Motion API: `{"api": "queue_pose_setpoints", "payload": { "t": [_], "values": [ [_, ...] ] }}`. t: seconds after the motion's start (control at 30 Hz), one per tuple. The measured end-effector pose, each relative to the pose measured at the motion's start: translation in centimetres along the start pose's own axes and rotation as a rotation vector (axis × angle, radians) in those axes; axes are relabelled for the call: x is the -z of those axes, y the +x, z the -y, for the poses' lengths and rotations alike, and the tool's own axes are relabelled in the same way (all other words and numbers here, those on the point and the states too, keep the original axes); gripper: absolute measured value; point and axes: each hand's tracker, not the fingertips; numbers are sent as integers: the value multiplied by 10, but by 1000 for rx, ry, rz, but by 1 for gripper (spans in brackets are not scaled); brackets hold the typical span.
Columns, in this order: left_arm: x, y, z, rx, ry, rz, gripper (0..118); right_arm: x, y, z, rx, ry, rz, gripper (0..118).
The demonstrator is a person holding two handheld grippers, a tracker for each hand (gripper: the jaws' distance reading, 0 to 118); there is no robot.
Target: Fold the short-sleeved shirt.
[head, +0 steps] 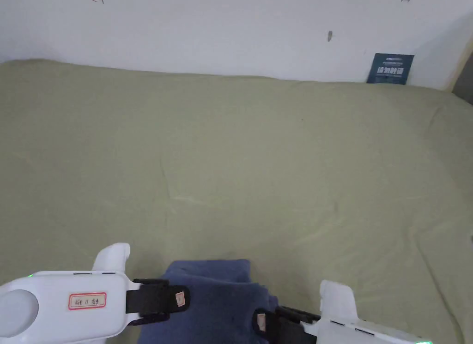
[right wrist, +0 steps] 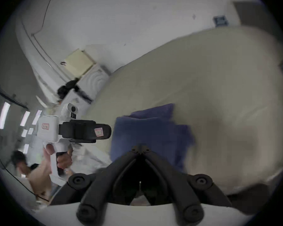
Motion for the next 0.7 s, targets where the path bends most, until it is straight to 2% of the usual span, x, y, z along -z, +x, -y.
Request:
{"api": "queue_pose_setpoints", "payload": {
  "t": [0.07, 0.17, 0.23, 0.3, 0.33, 0.37, 0.4, 0.43, 0.47, 0.5, 0.6, 0.7],
  "values": [
    [-9, -11, -8, -11, 11, -22, 0, 29, 14, -7, 43, -57, -91, 0],
    [-10, -35, -15, -43, -11, -62, 0, 66, 49, -13, 181, -125, -214, 0],
    [-7, -48, -16, -52, -32, -79, 0, 83, 82, -12, 248, -152, -222, 0],
    [0, -60, -20, -72, -63, -81, 0, 95, 118, -8, 387, -177, -244, 0],
    [3, -66, -21, -82, -75, -69, 1, 95, 130, -4, 499, -178, -410, 0],
    [6, -70, -22, -91, -81, -47, 8, 93, 132, -6, 518, -180, -429, 0],
    [9, -73, -23, -90, -87, -16, 25, 91, 130, -8, 471, -178, -394, 0],
    [14, -78, -28, -87, -83, 10, 71, 91, 127, -9, 450, -191, -397, 0],
    [20, -81, -30, -91, -100, 39, 101, 90, 128, -9, 445, -198, -395, 0],
    [29, -87, -31, -121, -124, 92, 112, 91, 130, -9, 454, -201, -403, 0],
    [55, -108, -34, -229, -195, 216, 111, 92, 136, -6, 497, -207, -453, 0],
    [70, -103, -30, -203, -208, 277, 109, 92, 134, -7, 509, -209, -459, 0]
  ]
}}
